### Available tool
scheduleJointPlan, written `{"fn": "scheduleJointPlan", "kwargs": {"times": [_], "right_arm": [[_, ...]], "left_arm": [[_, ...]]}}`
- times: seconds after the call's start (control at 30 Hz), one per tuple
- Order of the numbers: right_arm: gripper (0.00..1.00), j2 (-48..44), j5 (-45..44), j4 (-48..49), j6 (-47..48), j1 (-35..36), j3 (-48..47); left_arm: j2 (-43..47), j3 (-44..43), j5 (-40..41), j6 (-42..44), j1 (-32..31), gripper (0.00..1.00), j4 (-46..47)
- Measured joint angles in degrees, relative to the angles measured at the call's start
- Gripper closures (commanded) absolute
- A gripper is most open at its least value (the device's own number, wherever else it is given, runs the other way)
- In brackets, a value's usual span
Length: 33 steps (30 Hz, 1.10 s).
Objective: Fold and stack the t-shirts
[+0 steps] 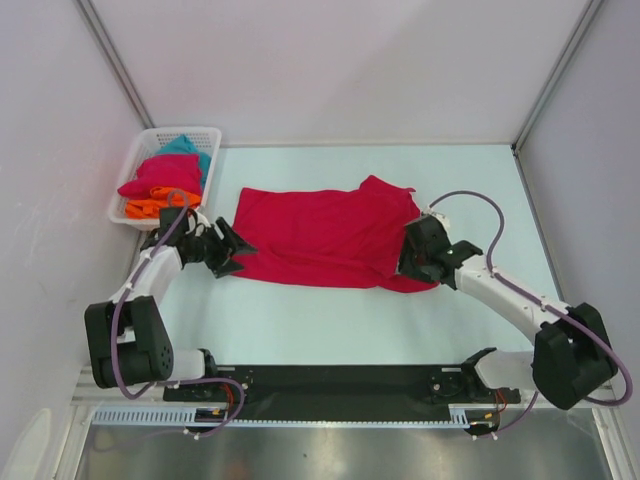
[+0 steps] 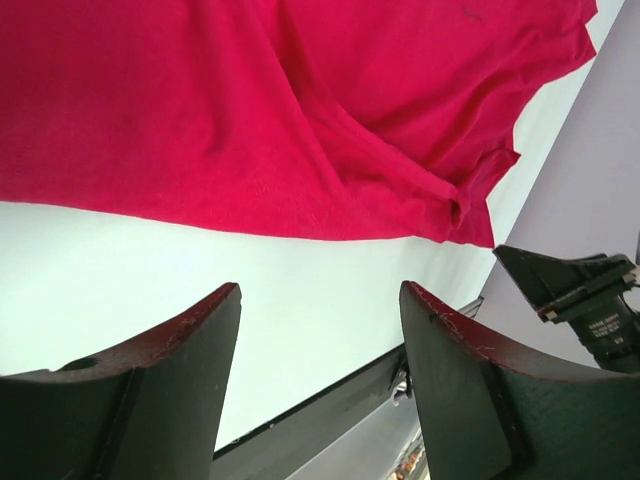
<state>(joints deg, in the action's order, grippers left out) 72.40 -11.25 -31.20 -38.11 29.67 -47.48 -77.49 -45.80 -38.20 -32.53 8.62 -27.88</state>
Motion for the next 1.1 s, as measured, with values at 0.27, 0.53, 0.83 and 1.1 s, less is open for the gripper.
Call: {"fn": "scheduleJointPlan", "kwargs": {"times": [0.27,0.53,0.83,1.1], "right_arm": [[0.48,10.67,0.17,3.93,-2.14,4.44,-0.07],[0.49,17.05,0.13,5.81,-2.40,6.08,-3.23],[0.49,17.90,-0.42,5.75,-2.40,7.43,-5.38],[0.49,15.43,-1.07,4.90,-3.39,8.92,-5.38]], "left_arm": [[2.89,2.73,0.09,-0.48,-2.69,0.30,1.27],[5.18,5.75,0.55,-0.42,-3.37,0.30,0.92],[6.29,5.75,1.60,0.04,-3.39,0.30,0.50],[7.02,5.75,1.64,0.04,-3.39,0.30,0.35]]}}
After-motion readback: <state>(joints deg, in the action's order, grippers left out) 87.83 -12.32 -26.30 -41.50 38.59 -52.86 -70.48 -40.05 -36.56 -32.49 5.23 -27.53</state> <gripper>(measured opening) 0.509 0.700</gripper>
